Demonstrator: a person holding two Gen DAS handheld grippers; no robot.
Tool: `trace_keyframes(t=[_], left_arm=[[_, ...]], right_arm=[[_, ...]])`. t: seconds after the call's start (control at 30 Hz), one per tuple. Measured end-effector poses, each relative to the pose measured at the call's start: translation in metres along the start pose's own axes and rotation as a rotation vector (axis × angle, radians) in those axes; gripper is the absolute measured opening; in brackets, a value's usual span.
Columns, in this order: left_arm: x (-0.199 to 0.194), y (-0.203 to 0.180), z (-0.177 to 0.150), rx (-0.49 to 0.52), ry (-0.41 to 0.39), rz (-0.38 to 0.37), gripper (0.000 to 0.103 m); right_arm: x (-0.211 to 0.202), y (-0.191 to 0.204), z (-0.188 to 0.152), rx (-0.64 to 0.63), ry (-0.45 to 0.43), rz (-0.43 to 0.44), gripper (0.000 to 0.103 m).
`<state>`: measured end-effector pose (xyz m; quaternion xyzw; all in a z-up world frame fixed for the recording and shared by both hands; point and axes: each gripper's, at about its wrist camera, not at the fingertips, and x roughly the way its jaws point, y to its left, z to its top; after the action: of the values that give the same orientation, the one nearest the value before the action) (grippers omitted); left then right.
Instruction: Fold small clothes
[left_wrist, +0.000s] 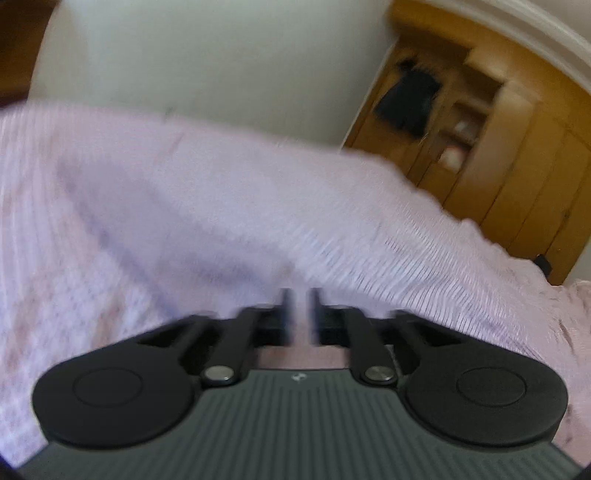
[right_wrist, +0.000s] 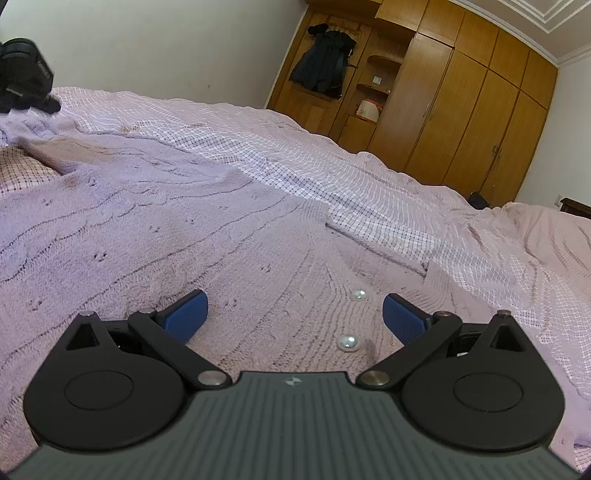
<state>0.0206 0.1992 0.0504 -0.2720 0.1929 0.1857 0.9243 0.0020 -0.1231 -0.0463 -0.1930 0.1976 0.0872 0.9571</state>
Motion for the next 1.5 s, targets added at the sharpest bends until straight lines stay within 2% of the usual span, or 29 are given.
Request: trace_keyframes(t=[0.03, 0.07, 0.1, 0.17, 0.3, 0.4, 0.47, 0.5, 0.53, 0.57, 0.63, 0.7, 0.8, 1.0, 1.1, 1.23, 1.33, 1.4, 1.47, 1.5], left_arm=[[0.001, 0.008, 0.000, -0.061, 0.035, -0.001, 0.083], [-0.003, 0.018, -0.001, -0.143, 0.053, -0.040, 0.086], [-0.004, 0.026, -0.001, -0.177, 0.062, -0.052, 0.086], [-0.007, 0.030, 0.002, -0.183, 0.077, -0.024, 0.086], [-0.007, 0.047, 0.001, -0.253, 0.107, -0.057, 0.086], [-0.017, 0.059, 0.004, -0.297, 0.082, -0.067, 0.087], [-0.004, 0.059, 0.009, -0.276, 0.083, -0.052, 0.084], [0.002, 0.060, 0.011, -0.270, 0.066, -0.053, 0.062], [0.010, 0.060, 0.014, -0.253, 0.071, -0.044, 0.002], [0.018, 0.060, 0.016, -0.244, 0.090, -0.023, 0.007], [0.017, 0.061, 0.015, -0.272, 0.093, -0.078, 0.007], [0.006, 0.044, 0.018, -0.188, 0.052, -0.133, 0.007], [-0.011, 0.020, 0.016, -0.119, 0.027, -0.292, 0.007], [-0.030, -0.024, -0.013, -0.085, 0.097, -0.633, 0.007], [-0.033, -0.050, -0.033, -0.024, 0.136, -0.756, 0.007], [-0.037, -0.075, -0.057, 0.026, 0.180, -0.809, 0.008], [-0.037, -0.093, -0.073, 0.035, 0.226, -0.817, 0.008], [-0.037, -0.095, -0.083, 0.057, 0.264, -0.808, 0.008], [-0.039, -0.099, -0.095, 0.078, 0.334, -0.781, 0.010], [-0.036, -0.099, -0.099, 0.082, 0.379, -0.756, 0.020]], right_arm=[[0.001, 0.000, 0.000, -0.001, 0.003, 0.000, 0.103], [0.001, 0.001, 0.000, -0.003, 0.005, -0.003, 0.103], [0.002, 0.003, 0.000, -0.010, 0.006, -0.009, 0.103], [0.002, 0.007, 0.000, -0.028, 0.003, -0.025, 0.103], [0.000, 0.012, -0.001, -0.053, -0.008, -0.046, 0.103], [0.001, 0.010, 0.000, -0.045, -0.005, -0.040, 0.103], [0.001, 0.010, 0.000, -0.045, -0.004, -0.040, 0.103], [0.001, 0.010, 0.000, -0.046, -0.004, -0.040, 0.103], [0.001, 0.010, 0.000, -0.046, -0.005, -0.041, 0.103], [0.000, 0.010, 0.000, -0.045, -0.006, -0.041, 0.103], [0.000, 0.010, 0.000, -0.046, -0.006, -0.042, 0.103], [0.000, 0.010, 0.000, -0.042, -0.005, -0.040, 0.103], [-0.001, 0.010, 0.000, -0.034, -0.007, -0.044, 0.103], [-0.008, 0.009, -0.003, -0.008, -0.051, -0.139, 0.103], [-0.012, 0.005, -0.004, 0.019, -0.069, -0.204, 0.103], [-0.008, -0.007, -0.004, 0.096, -0.001, -0.324, 0.103], [-0.007, -0.026, -0.007, 0.205, 0.060, -0.393, 0.103], [-0.008, -0.043, -0.010, 0.293, 0.083, -0.387, 0.103], [-0.002, -0.055, -0.012, 0.361, 0.127, -0.310, 0.103], [-0.001, -0.060, -0.014, 0.386, 0.149, -0.284, 0.103]])
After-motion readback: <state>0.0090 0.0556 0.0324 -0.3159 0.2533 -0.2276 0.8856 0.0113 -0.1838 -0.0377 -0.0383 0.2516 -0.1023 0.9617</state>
